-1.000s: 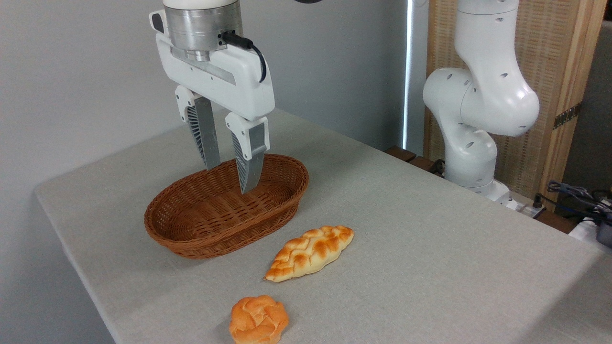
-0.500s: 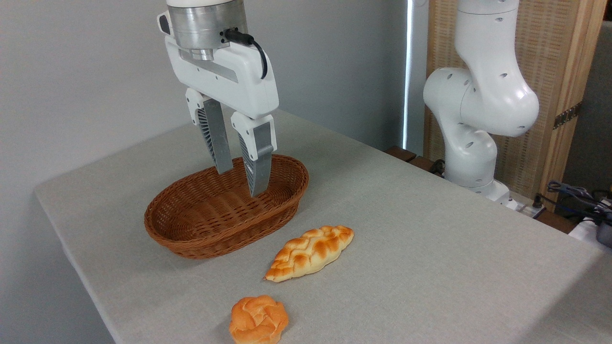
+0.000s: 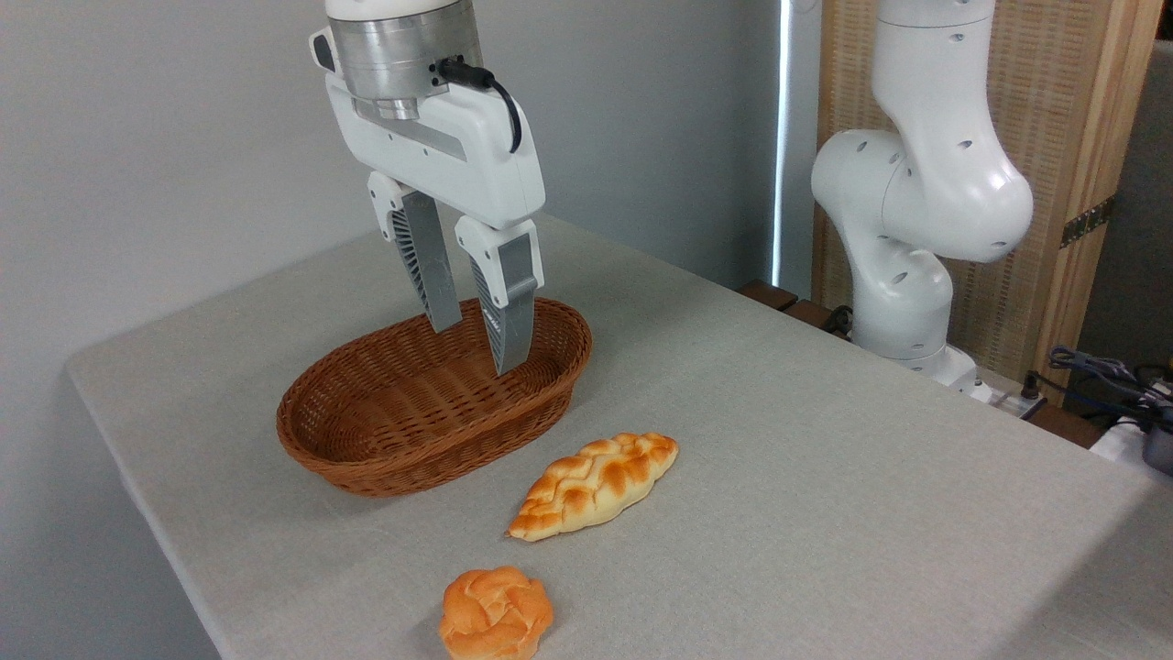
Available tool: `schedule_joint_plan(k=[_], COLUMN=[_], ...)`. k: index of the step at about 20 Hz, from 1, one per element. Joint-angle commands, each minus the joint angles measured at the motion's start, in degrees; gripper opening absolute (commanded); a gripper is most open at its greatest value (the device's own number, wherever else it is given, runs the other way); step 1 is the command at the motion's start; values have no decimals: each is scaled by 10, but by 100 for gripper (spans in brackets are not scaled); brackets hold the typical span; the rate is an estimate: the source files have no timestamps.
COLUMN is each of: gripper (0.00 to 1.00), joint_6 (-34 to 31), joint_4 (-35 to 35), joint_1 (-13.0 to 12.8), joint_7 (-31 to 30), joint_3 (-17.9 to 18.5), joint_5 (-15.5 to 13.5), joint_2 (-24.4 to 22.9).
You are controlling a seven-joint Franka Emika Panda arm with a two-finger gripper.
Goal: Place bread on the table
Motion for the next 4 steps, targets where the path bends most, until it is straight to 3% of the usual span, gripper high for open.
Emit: schedule_joint_plan(k=[1, 4], gripper=[100, 100], joint_6=[-16, -16], joint_4=[7, 6], joint_1=[-8, -8], joint_7=[14, 12], joint_3=[9, 9], joint_5=[6, 5], joint_2=[-5, -4])
